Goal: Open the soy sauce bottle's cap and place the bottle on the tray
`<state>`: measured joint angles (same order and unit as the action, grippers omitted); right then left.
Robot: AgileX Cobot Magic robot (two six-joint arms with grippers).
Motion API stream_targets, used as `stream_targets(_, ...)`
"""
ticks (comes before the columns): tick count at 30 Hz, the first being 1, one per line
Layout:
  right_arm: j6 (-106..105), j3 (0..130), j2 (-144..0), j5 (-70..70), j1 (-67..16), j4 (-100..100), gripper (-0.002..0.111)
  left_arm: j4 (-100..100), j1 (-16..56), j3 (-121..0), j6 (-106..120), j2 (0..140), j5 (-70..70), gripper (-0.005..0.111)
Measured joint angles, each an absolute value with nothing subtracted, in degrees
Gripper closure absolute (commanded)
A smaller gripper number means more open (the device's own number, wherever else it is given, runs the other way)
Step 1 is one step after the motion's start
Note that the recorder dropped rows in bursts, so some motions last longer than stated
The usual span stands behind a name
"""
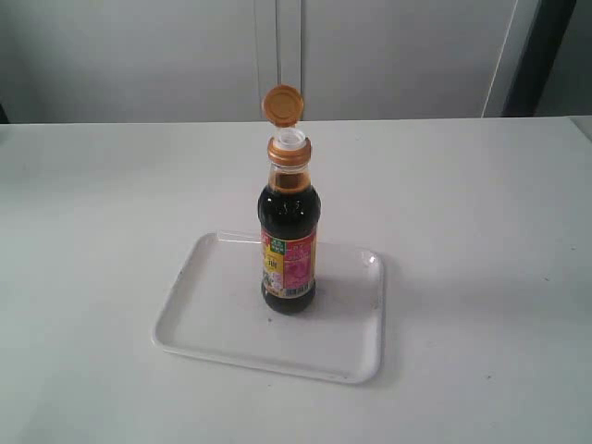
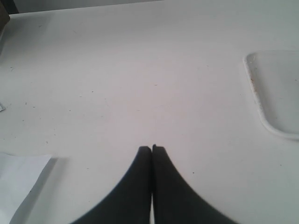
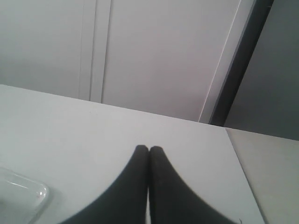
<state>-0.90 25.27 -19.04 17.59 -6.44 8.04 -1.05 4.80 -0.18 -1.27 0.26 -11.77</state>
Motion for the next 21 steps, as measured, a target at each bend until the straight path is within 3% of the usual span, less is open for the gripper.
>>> stream_targets(13,-1.0,14.0,-3.1,19.5,-6.4,6.1,0.108,-1.1,4.8,-0.2,-1.3,0.3,-11.7,0.107)
stream_targets(21,-1.0,7.9,-0.3,19.7,-6.4,5.9,0.108,-1.1,4.8,-0.2,-1.3,0.3,-11.7,0.107)
